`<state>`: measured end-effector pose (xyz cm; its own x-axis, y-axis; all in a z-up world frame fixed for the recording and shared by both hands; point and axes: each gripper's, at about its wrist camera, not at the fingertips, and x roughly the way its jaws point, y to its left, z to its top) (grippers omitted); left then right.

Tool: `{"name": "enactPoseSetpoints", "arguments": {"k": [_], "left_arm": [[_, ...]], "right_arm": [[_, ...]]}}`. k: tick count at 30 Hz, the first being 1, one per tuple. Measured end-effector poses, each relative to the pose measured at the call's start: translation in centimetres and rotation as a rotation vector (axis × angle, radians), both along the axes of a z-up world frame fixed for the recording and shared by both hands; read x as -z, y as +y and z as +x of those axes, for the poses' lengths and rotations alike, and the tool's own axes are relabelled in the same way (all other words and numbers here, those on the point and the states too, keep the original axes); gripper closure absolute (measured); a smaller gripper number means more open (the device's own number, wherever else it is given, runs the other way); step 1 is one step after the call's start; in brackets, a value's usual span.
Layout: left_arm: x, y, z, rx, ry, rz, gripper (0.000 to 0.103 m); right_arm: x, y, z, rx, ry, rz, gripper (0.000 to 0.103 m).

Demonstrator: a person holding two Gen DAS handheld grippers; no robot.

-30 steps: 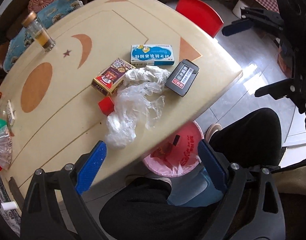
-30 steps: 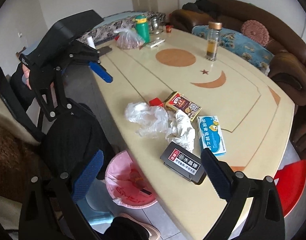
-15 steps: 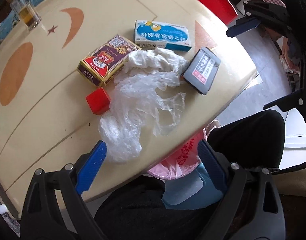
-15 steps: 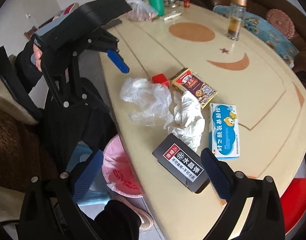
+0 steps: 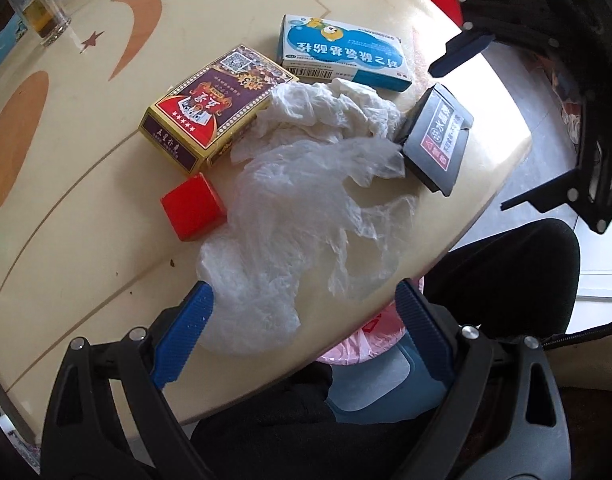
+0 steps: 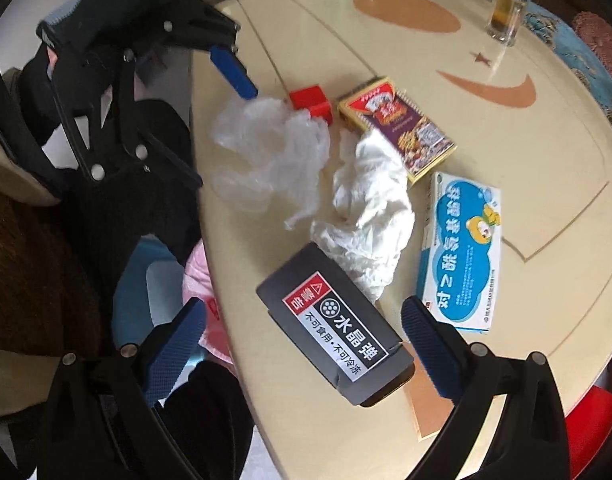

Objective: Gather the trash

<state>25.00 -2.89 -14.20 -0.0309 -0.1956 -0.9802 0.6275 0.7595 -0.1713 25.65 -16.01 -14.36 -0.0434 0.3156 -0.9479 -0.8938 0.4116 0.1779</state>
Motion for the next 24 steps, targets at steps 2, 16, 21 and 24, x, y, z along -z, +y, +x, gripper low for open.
{"name": "enactPoseSetpoints", "arguments": {"k": [2, 16, 21, 24], "left_arm": [[0.2, 0.1, 0.2, 0.0, 0.005, -0.003, 0.013], [1.3, -0.1, 2.1, -0.004, 0.006, 0.006, 0.012], [1.9, -0.4, 2.0, 0.001, 0.007, 0.014, 0.011], [2.7, -0.3, 2.3, -0.01, 0.02, 0.011, 0.011]], "right_arm": [[0.7, 0.1, 0.1, -0.016, 0.008, -0.018, 0.008], [4.2, -0.1, 0.6, -0.029, 0.023, -0.073, 0.008], [5.0, -0.4, 0.2, -0.021, 0.007, -0.074, 0.01], [5.0, -0.6, 0.4, -0.002, -0.014, -0.061, 0.017]]}}
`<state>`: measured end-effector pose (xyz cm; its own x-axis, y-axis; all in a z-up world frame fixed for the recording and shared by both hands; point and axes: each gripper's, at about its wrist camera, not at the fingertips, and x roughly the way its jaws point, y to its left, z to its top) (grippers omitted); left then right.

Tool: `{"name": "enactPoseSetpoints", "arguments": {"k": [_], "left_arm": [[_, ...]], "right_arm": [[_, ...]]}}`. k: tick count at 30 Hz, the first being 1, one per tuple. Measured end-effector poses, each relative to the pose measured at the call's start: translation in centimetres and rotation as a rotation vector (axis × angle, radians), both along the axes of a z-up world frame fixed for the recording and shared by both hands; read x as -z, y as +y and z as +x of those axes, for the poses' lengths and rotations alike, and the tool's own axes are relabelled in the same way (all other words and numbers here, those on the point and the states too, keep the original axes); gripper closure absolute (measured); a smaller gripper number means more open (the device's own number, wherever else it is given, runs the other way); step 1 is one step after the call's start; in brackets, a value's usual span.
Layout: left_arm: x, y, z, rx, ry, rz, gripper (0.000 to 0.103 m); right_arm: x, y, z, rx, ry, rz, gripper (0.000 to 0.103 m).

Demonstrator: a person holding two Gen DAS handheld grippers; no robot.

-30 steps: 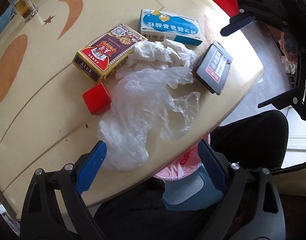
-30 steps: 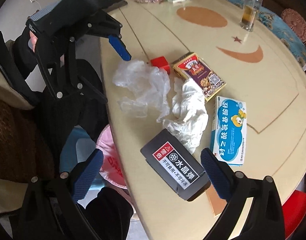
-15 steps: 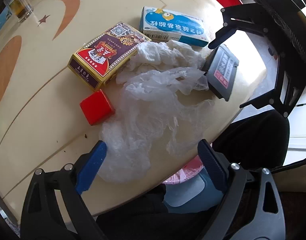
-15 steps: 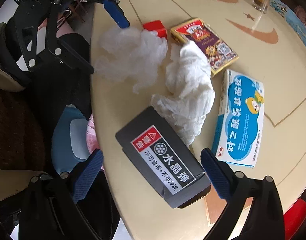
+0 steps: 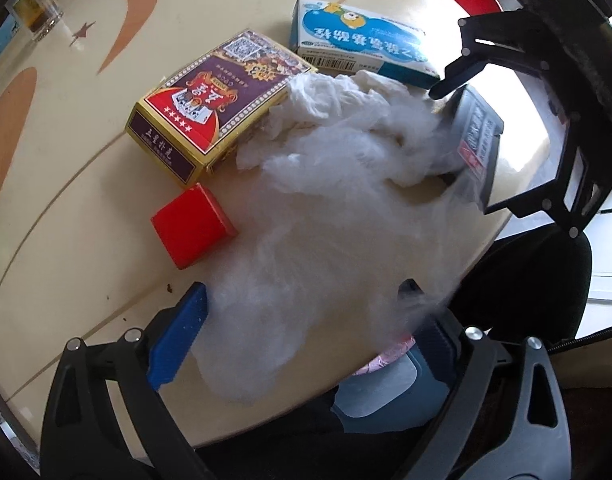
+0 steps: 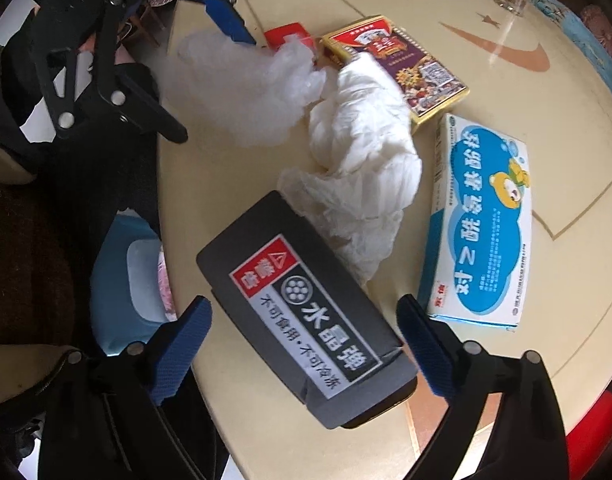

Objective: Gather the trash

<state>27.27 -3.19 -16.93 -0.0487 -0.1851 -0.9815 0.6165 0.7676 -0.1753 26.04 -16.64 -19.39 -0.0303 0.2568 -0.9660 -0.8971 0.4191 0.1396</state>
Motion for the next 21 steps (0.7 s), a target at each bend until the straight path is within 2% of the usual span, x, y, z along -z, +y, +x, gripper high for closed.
{"name": "enactPoseSetpoints", "arguments": {"k": [2, 3, 6, 8, 12, 14, 19, 21], "left_arm": [[1.1, 0.2, 0.3, -0.024, 0.038, -0.007, 0.01], [0.9, 0.2, 0.2, -0.026, 0.021, -0.022, 0.01], [0.5, 0.0, 0.1, -0.022, 0.0, -0.04, 0.013], [0.4, 0.1, 0.3, -0.036, 0.005, -0.054, 0.023], [0.1, 0.5, 0.2, -0.055, -0.006, -0.069, 0.034], [-0.1, 0.6, 0.0, -0.063, -0.021, -0.062, 0.044], [-1.2, 1.2, -0.7, -0.081, -0.049, -0.073, 0.058], [-1.3, 1.3, -0.9, -0.096, -0.056, -0.069, 0.06]], "right_arm": [[-0.2, -0.4, 0.0, 0.018, -0.026, -0.002, 0.024], [-0.2, -0.5, 0.0, 0.032, -0.038, -0.001, 0.028], [-0.4, -1.3, 0.0, 0.079, -0.063, 0.013, 0.031], [-0.4, -1.2, -0.3, 0.102, -0.091, 0.01, 0.033], [-0.4, -1.5, -0.7, 0.153, -0.121, 0.013, 0.034], [-0.5, -1.4, -1.1, 0.185, -0.154, 0.012, 0.035], [-0.5, -1.8, -1.9, 0.322, -0.212, 0.024, 0.035], [-0.3, -2.0, -2.3, 0.382, -0.217, 0.032, 0.037]]}}
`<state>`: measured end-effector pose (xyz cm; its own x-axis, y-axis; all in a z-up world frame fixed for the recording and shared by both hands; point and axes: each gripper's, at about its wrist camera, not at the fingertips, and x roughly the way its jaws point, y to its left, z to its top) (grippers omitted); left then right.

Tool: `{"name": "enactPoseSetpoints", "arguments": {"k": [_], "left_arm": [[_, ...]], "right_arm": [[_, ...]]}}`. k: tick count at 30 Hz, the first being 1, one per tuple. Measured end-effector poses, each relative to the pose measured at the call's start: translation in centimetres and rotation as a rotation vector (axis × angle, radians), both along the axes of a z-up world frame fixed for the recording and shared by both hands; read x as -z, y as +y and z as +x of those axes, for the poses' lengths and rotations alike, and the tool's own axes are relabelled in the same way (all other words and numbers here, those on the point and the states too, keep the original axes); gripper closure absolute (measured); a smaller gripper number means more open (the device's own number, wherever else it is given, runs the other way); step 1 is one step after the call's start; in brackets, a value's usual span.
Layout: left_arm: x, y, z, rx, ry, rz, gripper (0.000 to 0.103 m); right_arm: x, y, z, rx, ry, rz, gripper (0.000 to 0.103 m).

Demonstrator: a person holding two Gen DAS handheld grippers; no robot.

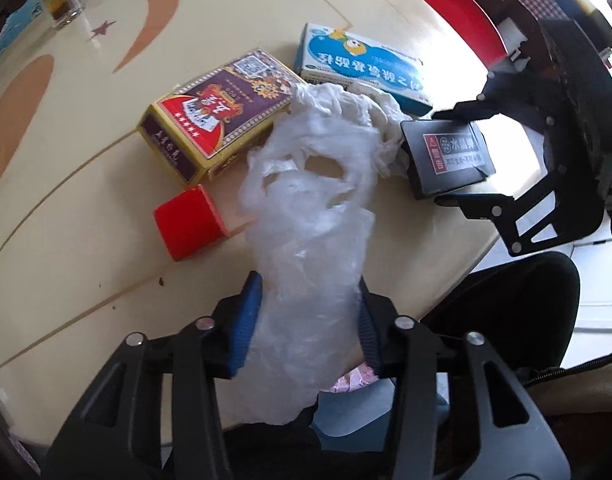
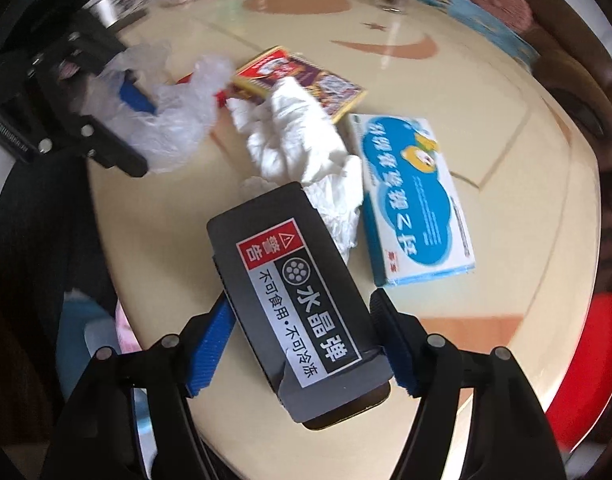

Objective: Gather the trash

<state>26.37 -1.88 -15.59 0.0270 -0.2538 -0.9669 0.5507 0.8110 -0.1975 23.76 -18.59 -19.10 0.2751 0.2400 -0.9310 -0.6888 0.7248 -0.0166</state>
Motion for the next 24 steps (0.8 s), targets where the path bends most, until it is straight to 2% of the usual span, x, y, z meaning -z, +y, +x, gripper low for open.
{"name": "enactPoseSetpoints", "arguments": {"k": [4, 8, 10, 16, 20, 24], "left_arm": [[-0.8, 0.7, -0.4, -0.032, -0.019, 0.003, 0.068], [-1.4, 0.6, -1.1, -0.055, -0.033, -0.002, 0.07], [-1.9, 0.8, -1.4, -0.065, -0.036, 0.0, 0.07], [-3.7, 2.1, -2.4, -0.095, -0.071, -0.022, 0.071], [-4.4, 2.8, -2.7, -0.117, -0.08, -0.03, 0.071], [-5.3, 3.2, -3.6, -0.13, -0.099, -0.045, 0.071]], "right_arm": [[-0.4, -1.0, -0.4, 0.081, -0.011, 0.028, 0.043], [-1.2, -1.4, -1.0, 0.148, -0.047, 0.041, 0.045], [-1.3, -1.6, -1.3, 0.175, -0.036, 0.065, 0.045], [-3.1, -1.1, -2.0, 0.265, -0.106, 0.055, 0.046], [-3.9, -2.4, -2.5, 0.333, -0.133, 0.056, 0.047], [-6.0, -3.1, -3.3, 0.383, -0.178, 0.082, 0.047]]}}
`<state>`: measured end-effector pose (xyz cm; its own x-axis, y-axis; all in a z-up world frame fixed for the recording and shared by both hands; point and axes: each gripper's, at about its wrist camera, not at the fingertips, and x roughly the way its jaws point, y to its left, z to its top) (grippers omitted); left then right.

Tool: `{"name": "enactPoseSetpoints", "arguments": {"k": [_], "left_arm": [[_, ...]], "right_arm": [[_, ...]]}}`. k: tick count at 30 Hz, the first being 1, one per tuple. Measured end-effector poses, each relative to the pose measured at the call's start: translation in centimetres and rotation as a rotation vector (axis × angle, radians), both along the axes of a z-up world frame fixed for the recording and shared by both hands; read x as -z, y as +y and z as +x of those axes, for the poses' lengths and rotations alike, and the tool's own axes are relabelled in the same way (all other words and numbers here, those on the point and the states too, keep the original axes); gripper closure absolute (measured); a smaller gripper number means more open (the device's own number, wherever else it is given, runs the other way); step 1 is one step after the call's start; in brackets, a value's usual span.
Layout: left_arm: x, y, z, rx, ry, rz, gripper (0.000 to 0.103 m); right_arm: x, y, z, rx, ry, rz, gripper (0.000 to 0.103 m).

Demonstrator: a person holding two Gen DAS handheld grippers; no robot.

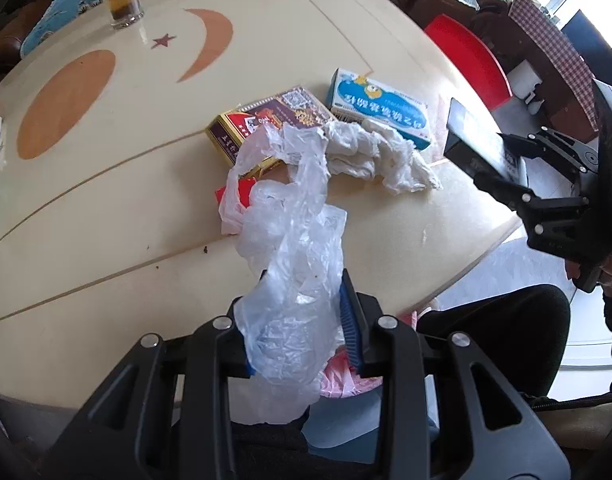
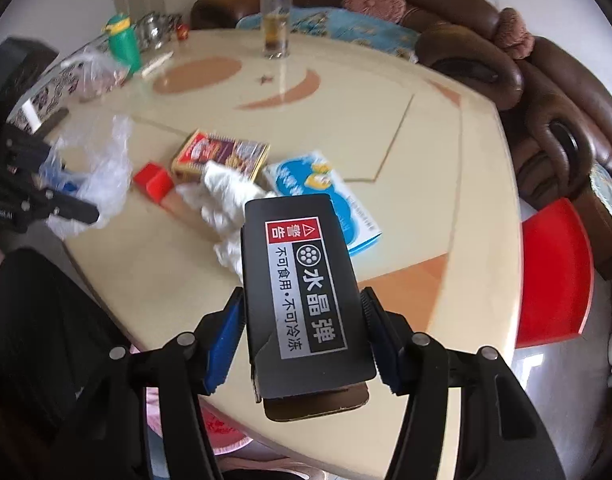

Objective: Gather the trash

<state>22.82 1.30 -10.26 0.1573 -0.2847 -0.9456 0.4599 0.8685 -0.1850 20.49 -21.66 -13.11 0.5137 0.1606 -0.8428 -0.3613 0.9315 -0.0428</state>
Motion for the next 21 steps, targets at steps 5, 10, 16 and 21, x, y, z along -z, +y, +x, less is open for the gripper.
{"name": "enactPoseSetpoints", "arguments": {"k": [5, 10, 16, 21], "left_arm": [[-2.4, 0.6, -1.4, -0.018, -0.049, -0.007, 0.071], [-4.6, 0.7, -3.6, -0.033, -0.093, -0.016, 0.071], [-7.8, 1.1, -6.9, -0.019, -0.163, -0.033, 0.071], [-9.6, 0.4, -10.1, 0.004, -0.205, -0.046, 0.071]], "right_arm": [[-3.1, 0.3, -1.5, 0.031, -0.08, -0.008, 0.047], [-6.0, 1.6, -4.1, 0.033, -0.131, -0.002, 0.047], [-9.0, 3.2, -7.6, 0.025, -0.173, 0.01, 0.047], [-10.8, 4.7, -10.7, 0.012, -0.2, 0.003, 0.047]]}}
